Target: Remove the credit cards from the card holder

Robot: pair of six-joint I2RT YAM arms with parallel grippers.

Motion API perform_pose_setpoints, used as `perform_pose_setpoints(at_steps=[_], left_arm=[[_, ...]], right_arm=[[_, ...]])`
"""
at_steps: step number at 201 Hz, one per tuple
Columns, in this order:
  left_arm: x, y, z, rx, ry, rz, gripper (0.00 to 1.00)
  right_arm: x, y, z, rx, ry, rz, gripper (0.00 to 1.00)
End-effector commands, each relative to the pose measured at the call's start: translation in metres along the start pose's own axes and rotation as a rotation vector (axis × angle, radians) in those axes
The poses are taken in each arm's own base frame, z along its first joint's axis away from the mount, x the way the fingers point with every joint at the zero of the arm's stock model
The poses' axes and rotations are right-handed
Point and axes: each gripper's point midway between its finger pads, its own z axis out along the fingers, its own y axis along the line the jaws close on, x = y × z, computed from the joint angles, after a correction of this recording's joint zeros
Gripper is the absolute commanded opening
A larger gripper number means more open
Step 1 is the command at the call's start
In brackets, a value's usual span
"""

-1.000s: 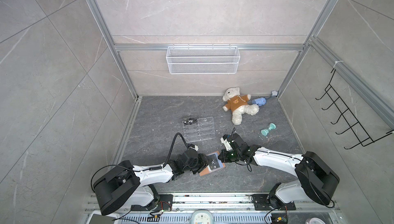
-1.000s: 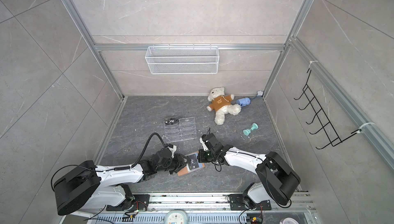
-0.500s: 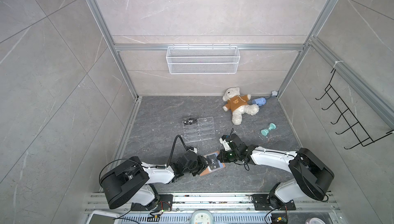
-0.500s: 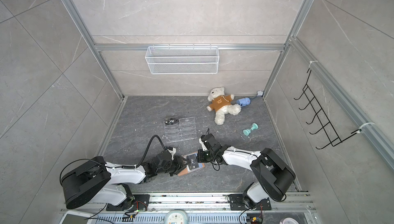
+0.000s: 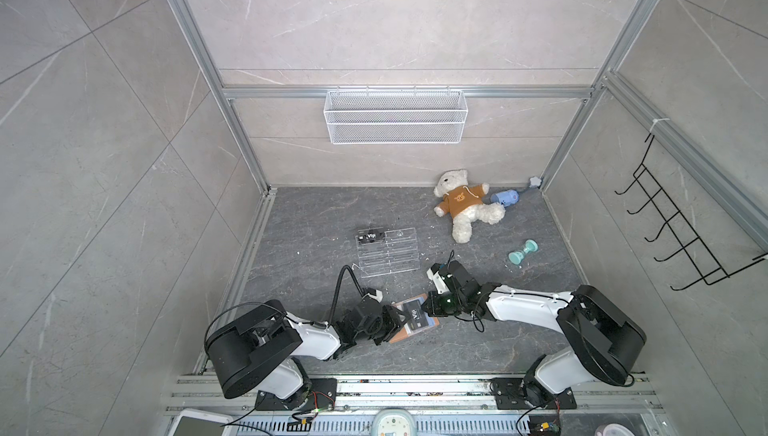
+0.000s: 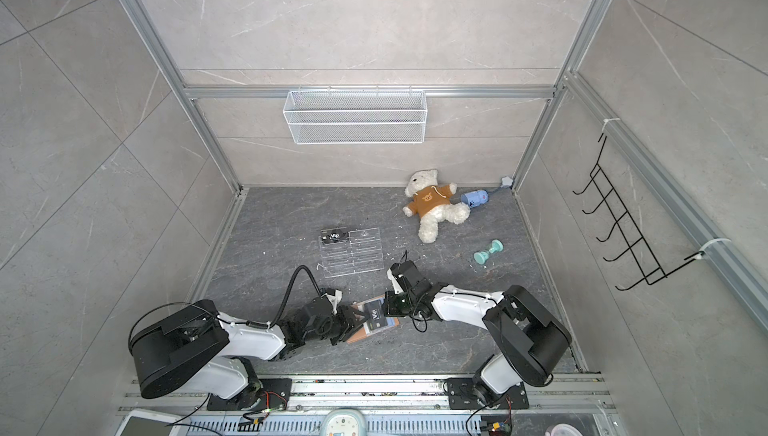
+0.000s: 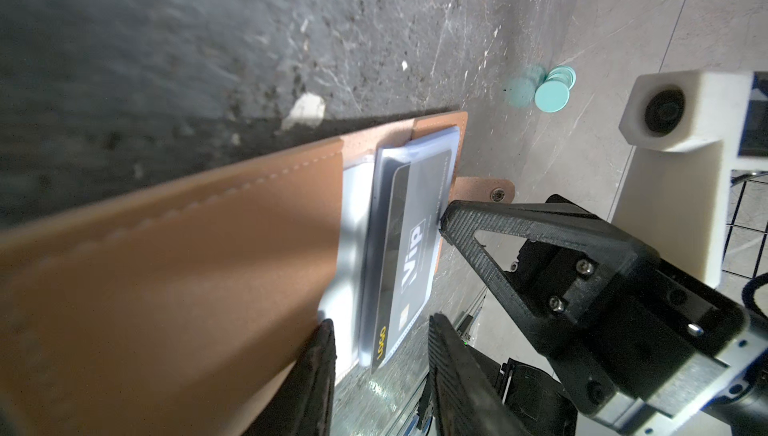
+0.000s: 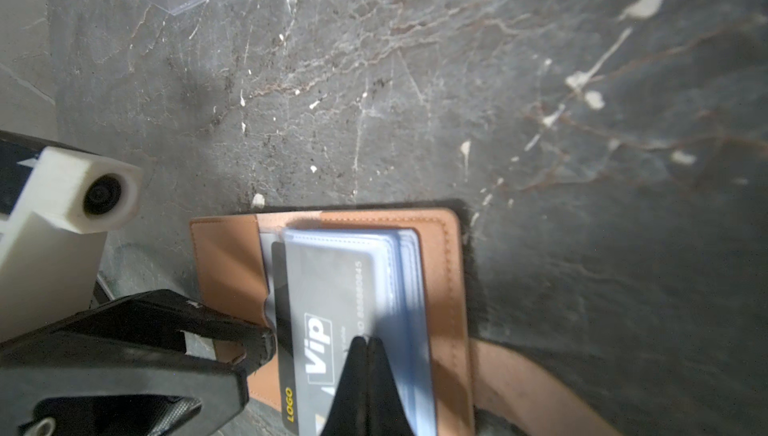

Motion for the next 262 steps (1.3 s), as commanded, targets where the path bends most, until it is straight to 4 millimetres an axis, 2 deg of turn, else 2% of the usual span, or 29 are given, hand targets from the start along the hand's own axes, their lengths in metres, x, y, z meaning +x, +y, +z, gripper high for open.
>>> perform_pose_setpoints(at_steps=[1, 67, 182, 262], left_arm=[[-0.006, -0.001, 0.003, 0.033, -0.028, -0.015, 0.39], [-0.007, 0.003, 0.014, 0.084, -0.035, -0.032, 0.32], [-0.008, 0.010, 0.009, 0.070, -0.050, -0.013, 0.20], [-0.008, 0.007, 0.012, 0.073, -0.045, 0.008, 0.18]], right_arm=[[0.007, -0.008, 0.005, 0.011, 0.018, 0.021, 0.04], [0.014, -0.013, 0.006, 0.018, 0.031, 0.028, 0.03], [0.021, -0.018, 0.006, 0.021, 0.040, 0.039, 0.02], [0.026, -0.019, 0.007, 0.016, 0.055, 0.038, 0.00]])
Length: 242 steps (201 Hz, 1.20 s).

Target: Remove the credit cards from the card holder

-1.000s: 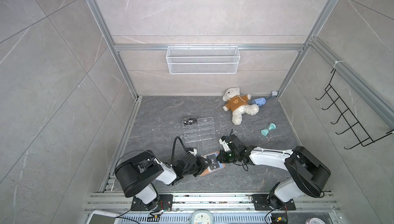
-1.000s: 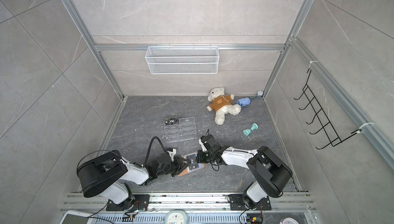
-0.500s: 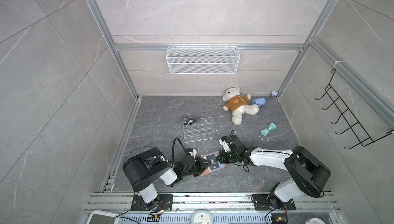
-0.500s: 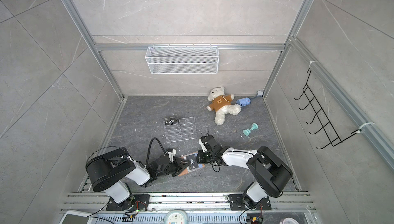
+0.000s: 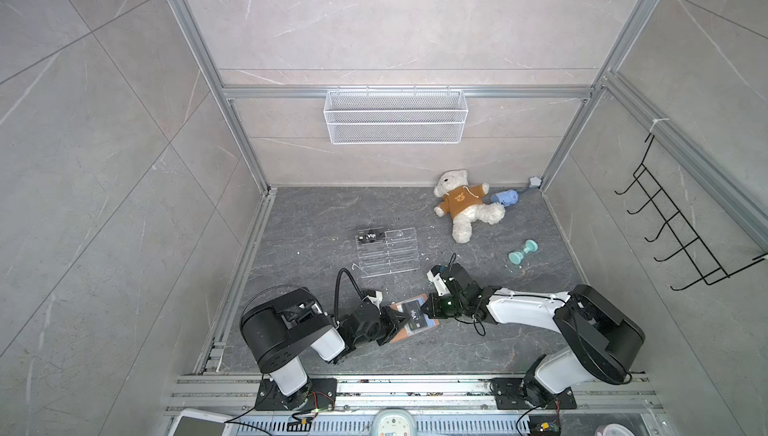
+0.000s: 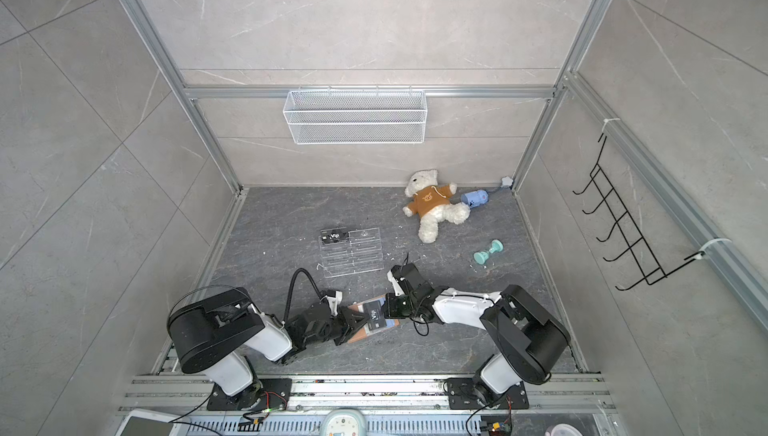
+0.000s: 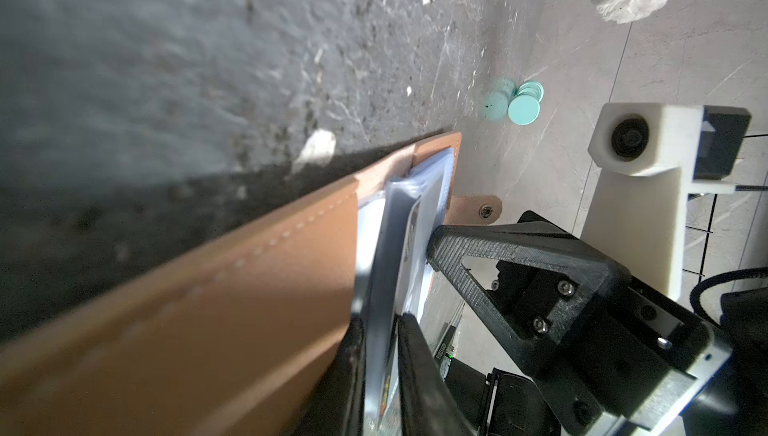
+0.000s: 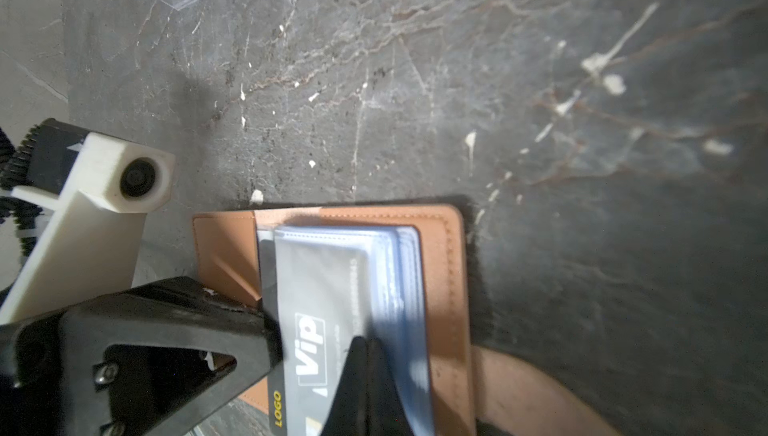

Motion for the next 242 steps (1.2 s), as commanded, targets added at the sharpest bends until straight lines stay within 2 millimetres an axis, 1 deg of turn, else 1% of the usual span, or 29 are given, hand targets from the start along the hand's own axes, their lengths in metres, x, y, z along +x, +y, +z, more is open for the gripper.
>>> perform_pose_setpoints(at_steps=[1, 19, 38, 67, 97, 146, 174, 178, 195, 205, 219, 242], left_arm=[[-0.003, 0.003, 0.001, -0.012, -0.018, 0.031, 0.18], [-0.003, 0.001, 0.003, -0.008, -0.015, 0.040, 0.17], [-0.004, 0.001, 0.004, -0.010, -0.017, 0.042, 0.13], [-0.004, 0.001, 0.002, -0.011, -0.019, 0.045, 0.09], [-0.005, 0.002, -0.001, -0.012, -0.028, 0.053, 0.00], [-0.006, 0.009, -0.015, -0.051, -0.048, 0.074, 0.00], [-0.005, 0.003, -0.014, -0.046, -0.035, 0.094, 0.00], [-0.004, 0.002, -0.014, -0.045, -0.033, 0.093, 0.03], [-0.004, 0.001, -0.012, -0.043, -0.030, 0.095, 0.23], [-0.004, 0.001, -0.011, -0.045, -0.028, 0.095, 0.32], [-0.004, 0.002, -0.010, -0.050, -0.027, 0.092, 0.37], [-0.004, 0.005, -0.007, -0.056, -0.024, 0.088, 0.38]], right_arm=[[0.021, -0.018, 0.002, 0.049, 0.063, 0.039, 0.00], [0.021, -0.018, 0.002, 0.045, 0.060, 0.040, 0.00], [0.023, -0.019, 0.002, 0.047, 0.063, 0.040, 0.00], [0.023, -0.019, 0.002, 0.045, 0.064, 0.037, 0.00], [0.023, -0.019, 0.001, 0.045, 0.063, 0.039, 0.00], [0.025, -0.020, 0.002, 0.047, 0.069, 0.040, 0.01], [0.024, -0.017, 0.002, 0.037, 0.069, 0.038, 0.01], [0.024, -0.017, 0.002, 0.037, 0.068, 0.038, 0.01], [0.023, -0.017, 0.002, 0.035, 0.068, 0.038, 0.01], [0.024, -0.017, 0.002, 0.035, 0.069, 0.039, 0.01], [0.025, -0.018, 0.003, 0.036, 0.073, 0.039, 0.01], [0.025, -0.018, 0.003, 0.034, 0.075, 0.038, 0.01]])
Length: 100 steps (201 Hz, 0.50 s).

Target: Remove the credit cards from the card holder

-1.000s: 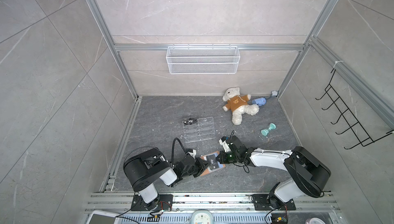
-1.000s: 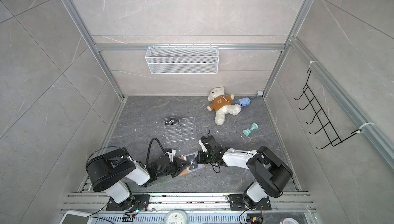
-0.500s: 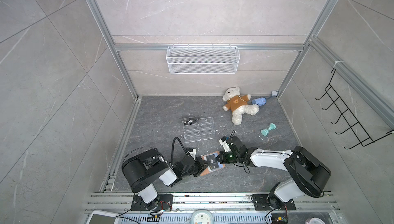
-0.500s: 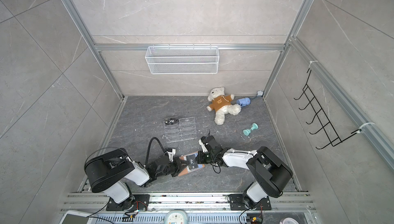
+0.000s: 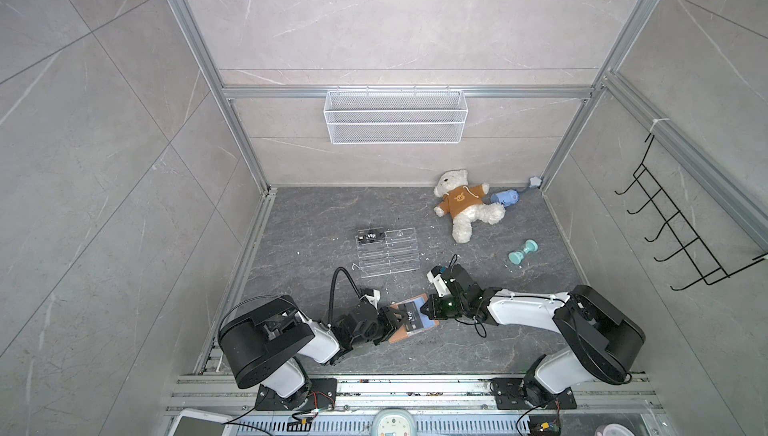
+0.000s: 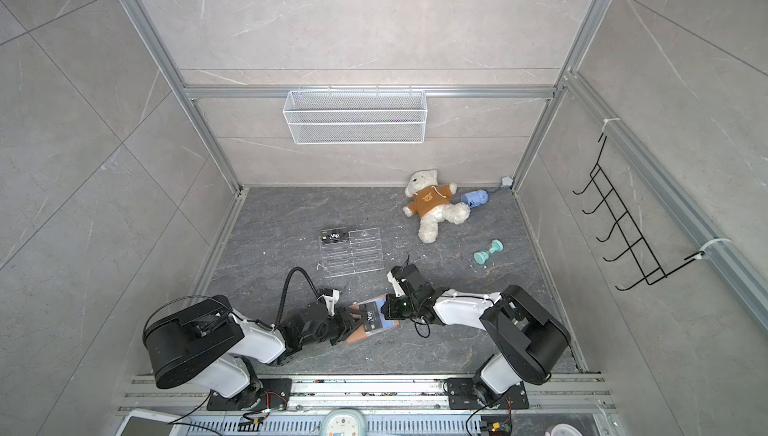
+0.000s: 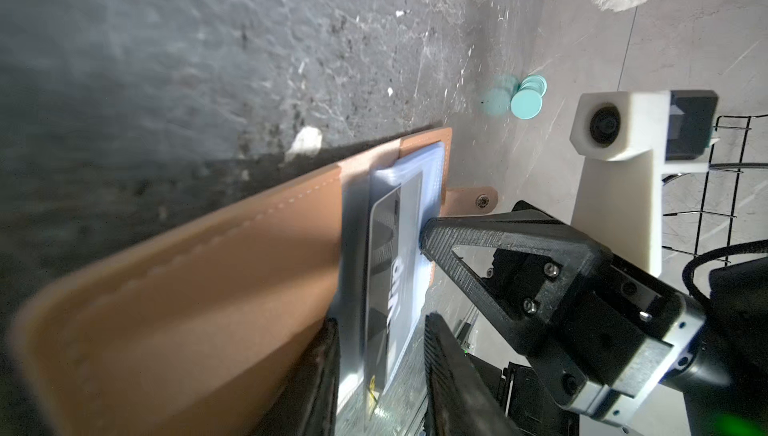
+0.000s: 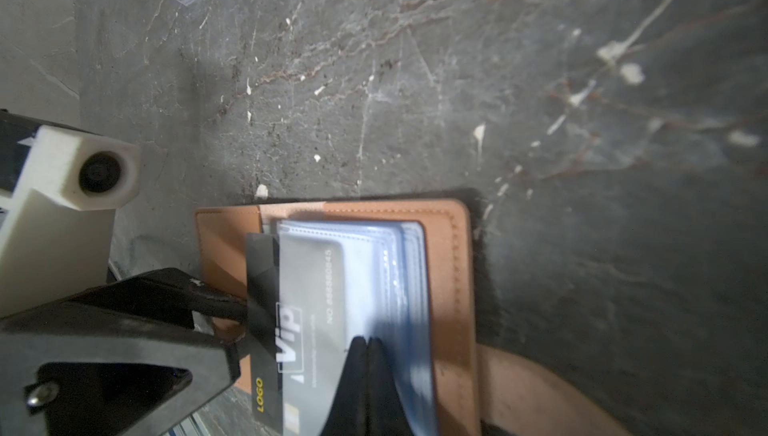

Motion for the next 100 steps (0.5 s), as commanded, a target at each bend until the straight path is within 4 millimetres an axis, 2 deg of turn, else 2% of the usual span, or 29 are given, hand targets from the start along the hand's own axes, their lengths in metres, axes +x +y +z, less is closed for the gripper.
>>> perform_pose_setpoints(at_steps=[1, 56, 100], left_arm=[[-0.0017, 0.0072, 0.0047, -0.032, -0.006, 0.017, 0.38], [-0.0011, 0.0079, 0.0108, -0.017, 0.000, 0.010, 0.30], [-0.0019, 0.0112, 0.0065, -0.029, -0.010, 0.012, 0.13]], right_arm=[[0.0232, -0.0187, 0.0023, 0.055, 0.075, 0.042, 0.01], [0.0233, -0.0183, 0.0023, 0.053, 0.075, 0.040, 0.01], [0.0231, -0.0182, 0.0020, 0.053, 0.074, 0.039, 0.01]])
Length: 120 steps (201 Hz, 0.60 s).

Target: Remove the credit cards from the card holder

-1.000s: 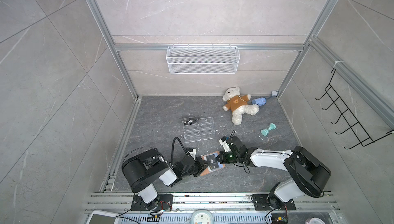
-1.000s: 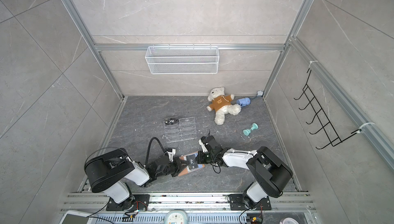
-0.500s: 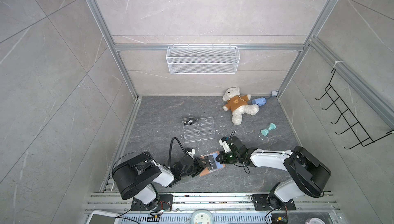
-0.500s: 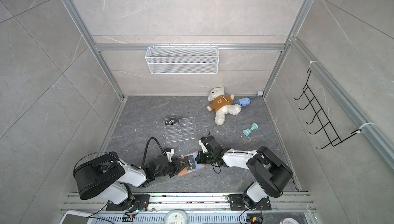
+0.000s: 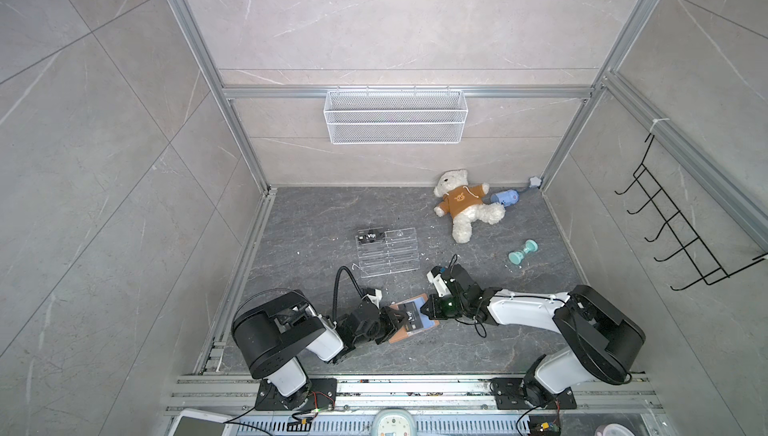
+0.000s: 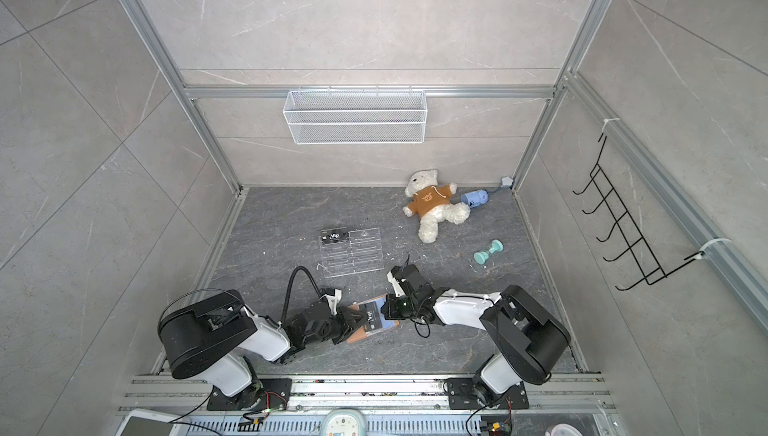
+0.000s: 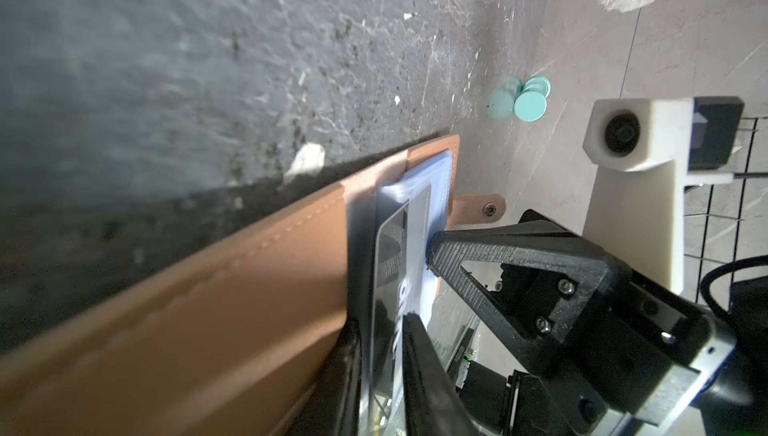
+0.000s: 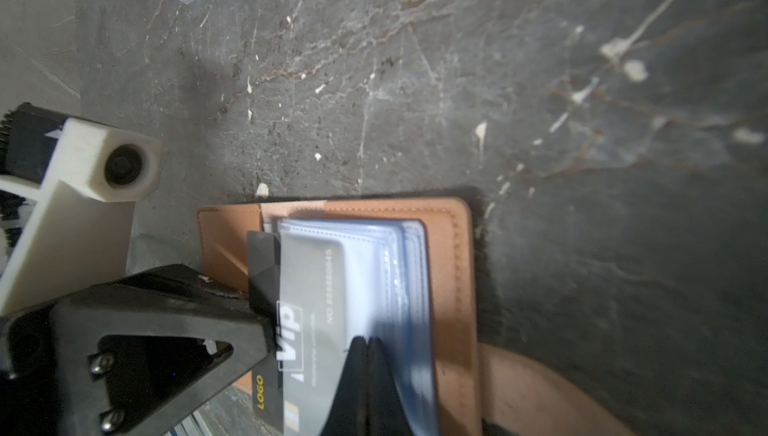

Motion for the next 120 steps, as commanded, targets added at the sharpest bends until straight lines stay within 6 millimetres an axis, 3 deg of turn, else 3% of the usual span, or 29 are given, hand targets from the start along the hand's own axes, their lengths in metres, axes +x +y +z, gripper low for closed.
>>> perform_pose_setpoints(at_steps=[1, 30, 120], left_arm=[[-0.001, 0.007, -0.002, -0.026, -0.011, 0.012, 0.13], [-0.002, 0.009, -0.009, -0.040, -0.019, 0.024, 0.04], [-0.004, 0.003, -0.036, -0.101, -0.027, 0.119, 0.00]], right_arm=[[0.022, -0.018, 0.002, 0.055, 0.071, 0.038, 0.01], [0.022, -0.018, 0.002, 0.056, 0.071, 0.037, 0.01], [0.018, -0.014, -0.004, 0.057, 0.058, 0.028, 0.02]])
